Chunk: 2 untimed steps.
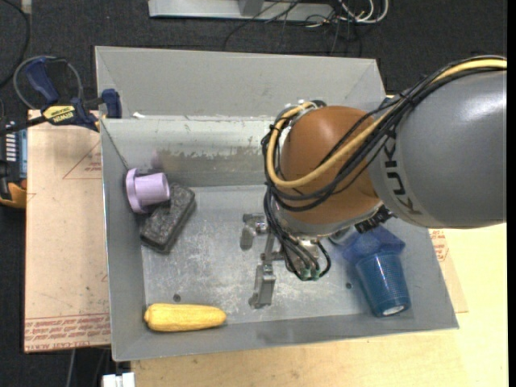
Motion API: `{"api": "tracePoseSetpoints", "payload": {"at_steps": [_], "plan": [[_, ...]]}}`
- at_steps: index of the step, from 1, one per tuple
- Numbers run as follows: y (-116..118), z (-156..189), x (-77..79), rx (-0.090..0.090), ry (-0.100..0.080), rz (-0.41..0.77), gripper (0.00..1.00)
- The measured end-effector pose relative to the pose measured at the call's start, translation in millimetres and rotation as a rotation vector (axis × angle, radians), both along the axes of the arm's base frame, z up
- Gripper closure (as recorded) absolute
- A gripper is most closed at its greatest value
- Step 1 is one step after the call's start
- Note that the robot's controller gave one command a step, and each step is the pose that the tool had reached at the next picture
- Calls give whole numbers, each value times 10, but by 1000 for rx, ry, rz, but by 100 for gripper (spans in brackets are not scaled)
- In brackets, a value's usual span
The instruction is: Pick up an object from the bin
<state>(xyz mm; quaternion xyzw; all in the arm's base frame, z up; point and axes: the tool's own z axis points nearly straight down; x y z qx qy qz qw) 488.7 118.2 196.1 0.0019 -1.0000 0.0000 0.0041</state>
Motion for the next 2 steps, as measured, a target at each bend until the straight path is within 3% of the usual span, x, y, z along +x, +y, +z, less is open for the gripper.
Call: {"api": "tracePoseSetpoints", "payload": {"at_steps": [1, 2], "plan": [[-8, 43, 19, 1, -8, -5, 0], [571, -987, 8, 3, -8, 269, 0]]}}
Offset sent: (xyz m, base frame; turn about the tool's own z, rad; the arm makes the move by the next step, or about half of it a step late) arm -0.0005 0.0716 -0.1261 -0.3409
